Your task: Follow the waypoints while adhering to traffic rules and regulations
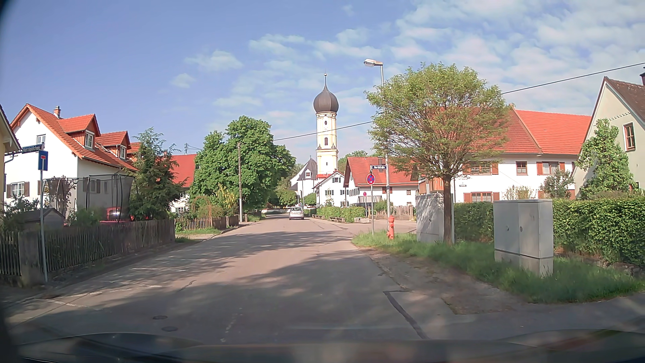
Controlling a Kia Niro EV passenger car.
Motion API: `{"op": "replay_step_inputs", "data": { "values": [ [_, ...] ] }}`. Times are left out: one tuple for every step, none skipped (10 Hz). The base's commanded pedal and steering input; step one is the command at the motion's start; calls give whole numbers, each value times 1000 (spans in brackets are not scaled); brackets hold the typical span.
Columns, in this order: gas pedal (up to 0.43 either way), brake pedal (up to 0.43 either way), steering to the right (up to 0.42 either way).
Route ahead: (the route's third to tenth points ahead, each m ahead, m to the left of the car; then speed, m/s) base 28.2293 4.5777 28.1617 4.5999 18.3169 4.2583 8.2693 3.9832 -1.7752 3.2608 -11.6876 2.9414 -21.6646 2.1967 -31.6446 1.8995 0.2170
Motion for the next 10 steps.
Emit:
{"op": "replay_step_inputs", "data": {
  "values": [
    [0,146,426],
    [0,159,371],
    [0,165,308],
    [0,159,245],
    [0,134,162],
    [0,110,94],
    [0,85,42],
    [0,49,-14],
    [0,30,-84],
    [0,30,-149]
  ]
}}
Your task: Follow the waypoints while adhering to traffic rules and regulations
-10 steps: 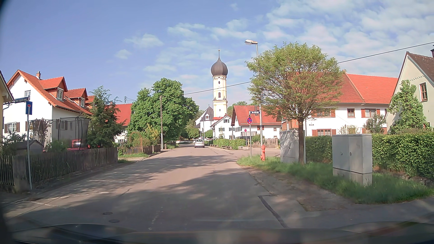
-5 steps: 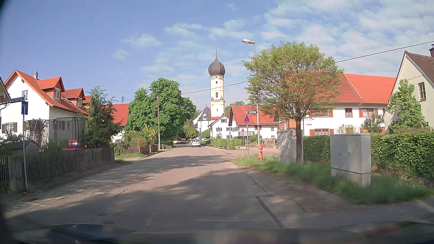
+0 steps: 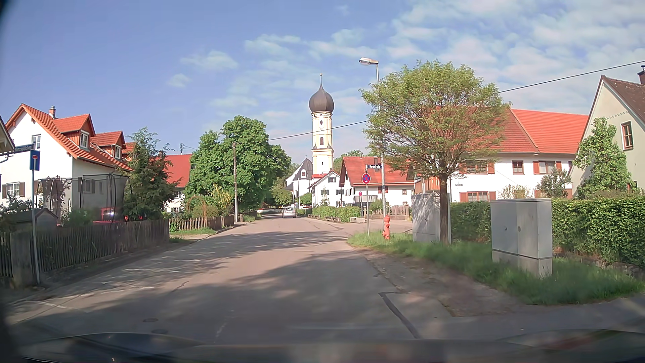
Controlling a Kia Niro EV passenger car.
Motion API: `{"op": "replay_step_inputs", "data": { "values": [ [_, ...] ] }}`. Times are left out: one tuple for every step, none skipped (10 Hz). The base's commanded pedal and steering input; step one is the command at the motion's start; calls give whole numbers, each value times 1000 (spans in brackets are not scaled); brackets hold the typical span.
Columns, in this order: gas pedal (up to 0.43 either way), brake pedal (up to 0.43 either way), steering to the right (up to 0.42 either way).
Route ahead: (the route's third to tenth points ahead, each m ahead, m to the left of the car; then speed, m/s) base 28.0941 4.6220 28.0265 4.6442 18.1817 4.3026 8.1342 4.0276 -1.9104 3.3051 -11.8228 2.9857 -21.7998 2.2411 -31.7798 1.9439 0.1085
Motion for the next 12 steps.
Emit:
{"op": "replay_step_inputs", "data": {
  "values": [
    [0,24,-189],
    [0,12,-212],
    [0,0,-224],
    [0,0,-232],
    [0,0,-232],
    [0,0,-230],
    [0,0,-226],
    [0,6,-219],
    [0,6,-208],
    [0,6,-195],
    [0,6,-179],
    [0,6,-151]
  ]
}}
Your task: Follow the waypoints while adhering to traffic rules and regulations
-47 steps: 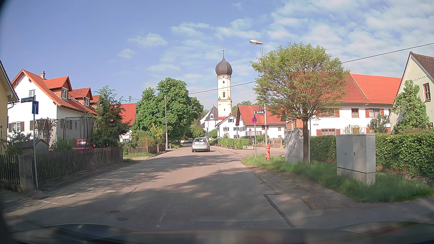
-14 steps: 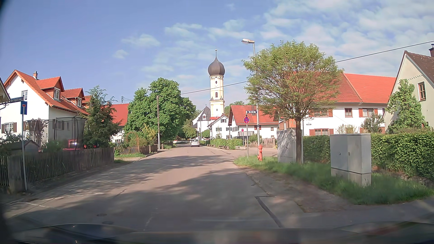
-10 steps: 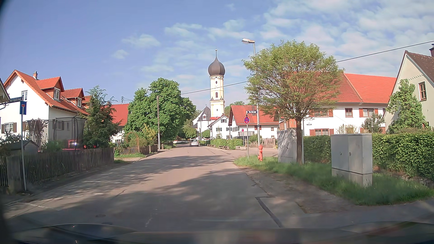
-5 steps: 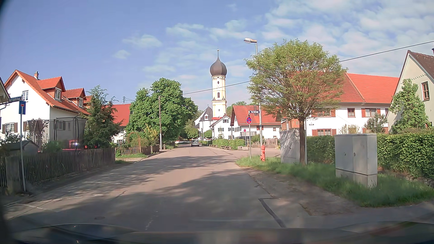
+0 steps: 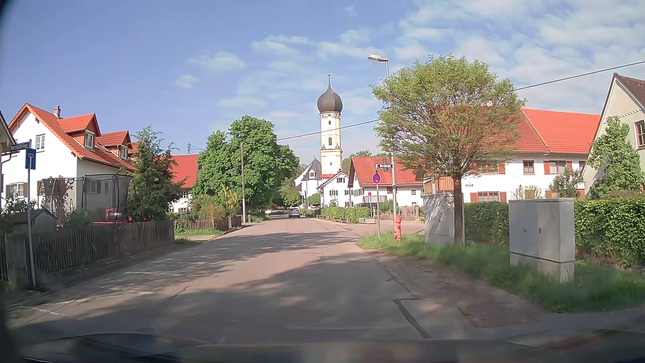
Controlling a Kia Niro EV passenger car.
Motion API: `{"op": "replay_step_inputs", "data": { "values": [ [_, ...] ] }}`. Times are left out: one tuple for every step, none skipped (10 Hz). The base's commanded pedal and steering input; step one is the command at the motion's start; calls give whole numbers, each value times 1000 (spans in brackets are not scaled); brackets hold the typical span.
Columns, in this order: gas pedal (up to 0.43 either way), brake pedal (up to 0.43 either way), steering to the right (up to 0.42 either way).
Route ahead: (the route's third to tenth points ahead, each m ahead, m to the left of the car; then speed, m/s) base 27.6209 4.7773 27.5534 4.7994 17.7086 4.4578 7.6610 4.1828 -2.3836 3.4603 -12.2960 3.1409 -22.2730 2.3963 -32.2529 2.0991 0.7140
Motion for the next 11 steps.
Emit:
{"op": "replay_step_inputs", "data": {
  "values": [
    [0,6,-126],
    [0,12,-85],
    [0,12,-50],
    [0,18,-24],
    [0,18,-10],
    [0,24,-1],
    [0,30,2],
    [0,30,2],
    [0,30,2],
    [0,12,-10],
    [0,0,-40]
  ]
}}
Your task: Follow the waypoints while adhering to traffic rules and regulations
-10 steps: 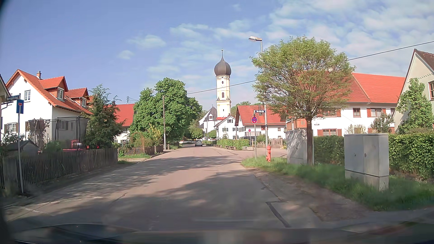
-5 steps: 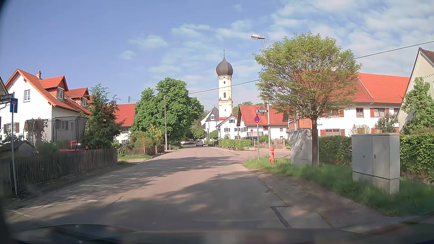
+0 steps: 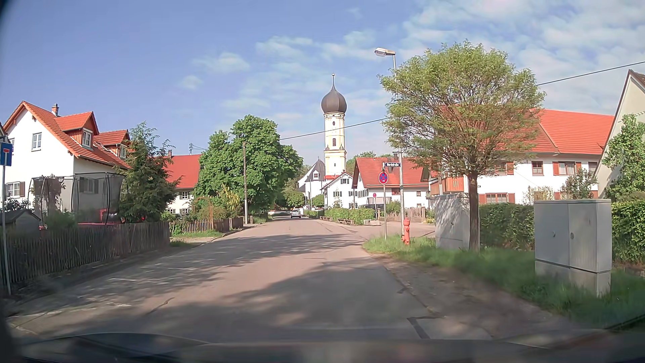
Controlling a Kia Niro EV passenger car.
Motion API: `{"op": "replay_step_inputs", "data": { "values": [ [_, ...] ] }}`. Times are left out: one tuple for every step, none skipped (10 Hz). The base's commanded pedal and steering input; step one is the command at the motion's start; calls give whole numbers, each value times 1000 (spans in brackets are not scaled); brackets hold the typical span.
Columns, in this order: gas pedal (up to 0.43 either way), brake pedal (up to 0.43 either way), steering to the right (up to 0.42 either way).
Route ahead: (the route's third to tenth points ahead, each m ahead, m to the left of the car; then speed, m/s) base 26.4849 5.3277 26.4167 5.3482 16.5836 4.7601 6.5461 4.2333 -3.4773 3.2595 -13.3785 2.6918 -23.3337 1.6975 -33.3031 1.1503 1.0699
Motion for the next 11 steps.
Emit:
{"op": "replay_step_inputs", "data": {
  "values": [
    [0,0,-67],
    [0,0,-91],
    [0,0,-109],
    [0,0,-116],
    [0,0,-117],
    [20,0,-115],
    [47,0,-109],
    [79,0,-103],
    [87,0,-96],
    [87,0,-91],
    [59,0,-84]
  ]
}}
